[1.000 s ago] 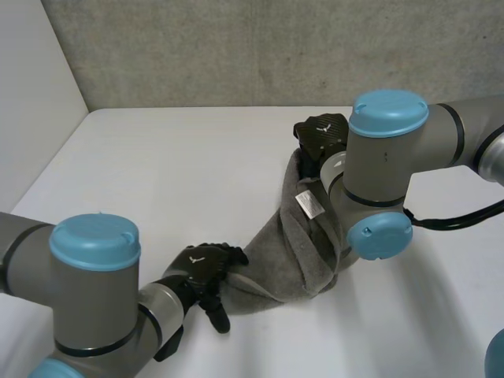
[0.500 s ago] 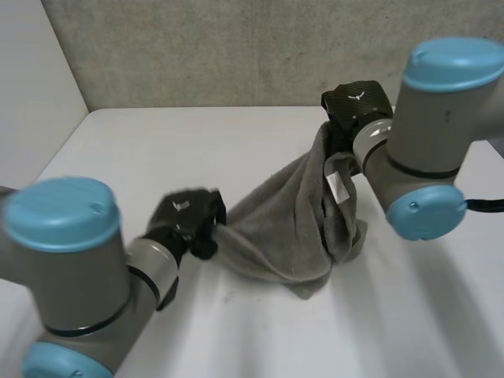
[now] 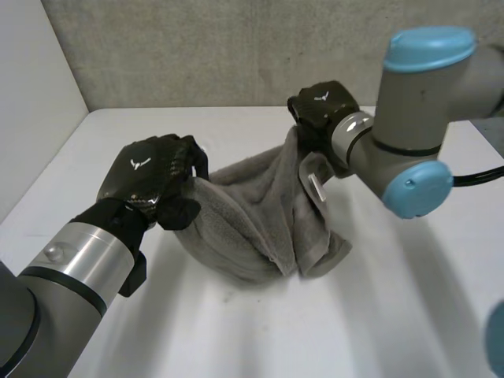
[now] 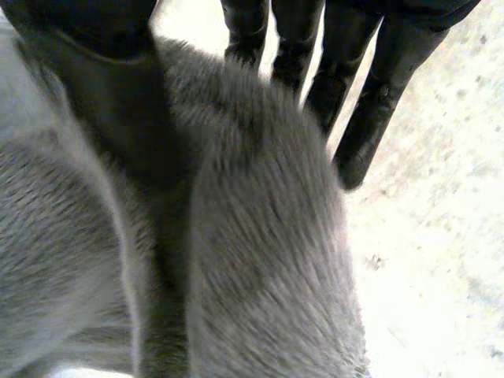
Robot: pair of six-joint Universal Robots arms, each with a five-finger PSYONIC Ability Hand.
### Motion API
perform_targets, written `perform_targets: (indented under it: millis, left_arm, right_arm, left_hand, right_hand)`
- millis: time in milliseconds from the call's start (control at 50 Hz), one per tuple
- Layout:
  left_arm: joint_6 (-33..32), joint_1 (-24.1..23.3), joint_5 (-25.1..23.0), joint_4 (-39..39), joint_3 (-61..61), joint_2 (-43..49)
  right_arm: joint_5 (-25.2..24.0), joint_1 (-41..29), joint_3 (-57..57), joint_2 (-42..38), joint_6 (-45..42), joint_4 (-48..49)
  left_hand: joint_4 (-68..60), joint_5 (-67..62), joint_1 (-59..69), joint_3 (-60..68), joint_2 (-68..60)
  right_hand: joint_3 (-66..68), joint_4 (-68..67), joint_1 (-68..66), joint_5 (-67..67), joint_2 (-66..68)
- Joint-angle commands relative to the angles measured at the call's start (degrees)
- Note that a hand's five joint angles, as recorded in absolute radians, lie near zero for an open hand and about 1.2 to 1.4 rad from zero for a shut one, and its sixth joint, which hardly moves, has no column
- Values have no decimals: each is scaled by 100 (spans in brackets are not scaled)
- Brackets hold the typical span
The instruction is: Fold the towel.
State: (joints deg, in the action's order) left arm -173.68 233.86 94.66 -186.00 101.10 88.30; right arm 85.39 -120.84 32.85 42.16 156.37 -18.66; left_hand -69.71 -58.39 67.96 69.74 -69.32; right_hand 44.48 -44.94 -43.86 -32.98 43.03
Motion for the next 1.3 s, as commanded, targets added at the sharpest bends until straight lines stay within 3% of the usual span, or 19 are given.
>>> perform_targets:
  millis: [20, 120, 300, 340, 460, 540, 720, 760, 980, 1160, 1200, 1240, 1260, 1280, 1300]
  left_arm:
    - [-8, 326, 9, -41, -11, 722]
    - [-8, 677, 0, -85, -151, 1092]
    - [-8, 1091, 0, -94, -284, 1286]
    - [-8, 1223, 0, -94, -240, 1278]
    - [-8, 1276, 0, -85, -196, 1251]
    - [-8, 1276, 0, -85, -169, 1251]
    - [-8, 1267, -18, -85, -108, 1234]
    - [-8, 1276, -79, -94, -90, 1234]
    - [-8, 1267, -114, -155, -29, 1269]
    - [-8, 1267, -114, -182, -20, 1295]
    - [-8, 1267, -114, -182, -20, 1295]
    - [-8, 1258, -114, -182, -20, 1295]
    - [-8, 1267, -114, -182, -20, 1304]
    - [-8, 1267, -114, -182, -20, 1304]
    - [-8, 1267, -114, -182, -20, 1295]
  right_arm:
    - [679, 34, -209, -385, 16, -67]
    - [953, 95, -131, 123, 69, -94]
    - [866, 175, 1030, 1277, 34, -278]
    - [612, 192, 1982, 1775, 51, -322]
    - [206, 183, 3438, 2349, 69, -50]
    - [118, 157, 4708, 2577, 95, 729]
    - [-22, 34, 6259, 2674, 341, 2613]
    - [-145, -97, 6478, 2596, 333, 3086]
    - [-742, -291, 6743, 2174, 306, 3922]
    - [-804, -441, 6717, 2015, 306, 3984]
    - [-804, -485, 6708, 1989, 306, 4011]
    - [-770, -502, 6708, 1980, 341, 4168]
    - [-769, -502, 6708, 1980, 341, 4169]
    - [-726, -485, 6708, 2015, 367, 4273]
    - [-682, -450, 6734, 2085, 420, 4405]
  left_hand:
    - [-1029, -1161, 1204, 1026, -1068]
    - [-1029, -1161, 1204, 1026, -1068]
    - [-1029, -1161, 1204, 1026, -1068]
    - [-1029, -1161, 1204, 1026, -1068]
    - [-1029, -1161, 1204, 1026, -1068]
    - [-1029, -1161, 1204, 1026, -1068]
    - [-1029, -1161, 1204, 1026, -1068]
    - [-1029, -1161, 1204, 1026, -1068]
    - [-1029, -1161, 1204, 1026, -1068]
    - [-1029, -1161, 1204, 1026, -1068]
    - [-1029, -1161, 1204, 1026, -1068]
    - [-1029, -1161, 1204, 1026, -1068]
    - [-1029, -1161, 1204, 1026, -1068]
    - [-1029, -1161, 1204, 1026, -1068]
    - [-1029, -1161, 1204, 1026, -1068]
  right_hand:
    - [-3448, 3494, 3386, 3298, -3303]
    - [-3448, 3494, 3386, 3298, -3303]
    - [-3448, 3494, 3386, 3298, -3303]
    - [-3377, 3424, 3315, 3227, -3232]
    - [-2464, 2510, 2402, 2314, -2319]
    - [-2447, 2493, 2385, 2297, -2302]
    - [-2413, 2460, 2351, 2264, -2268]
    - [-1744, 1790, 1681, 1594, -1599]
    - [-1539, 1585, 1476, 1389, -1393]
    - [-1404, 1451, 1342, 1255, -1259]
    - [-1034, 1081, 972, 885, -889]
    - [1273, -1226, -1335, -1422, 1418]
    - [1287, -1241, -1349, -1437, 1432]
    - [3202, -3156, -3265, -3352, 3348]
    - [3549, -3502, -3611, -3698, 3694]
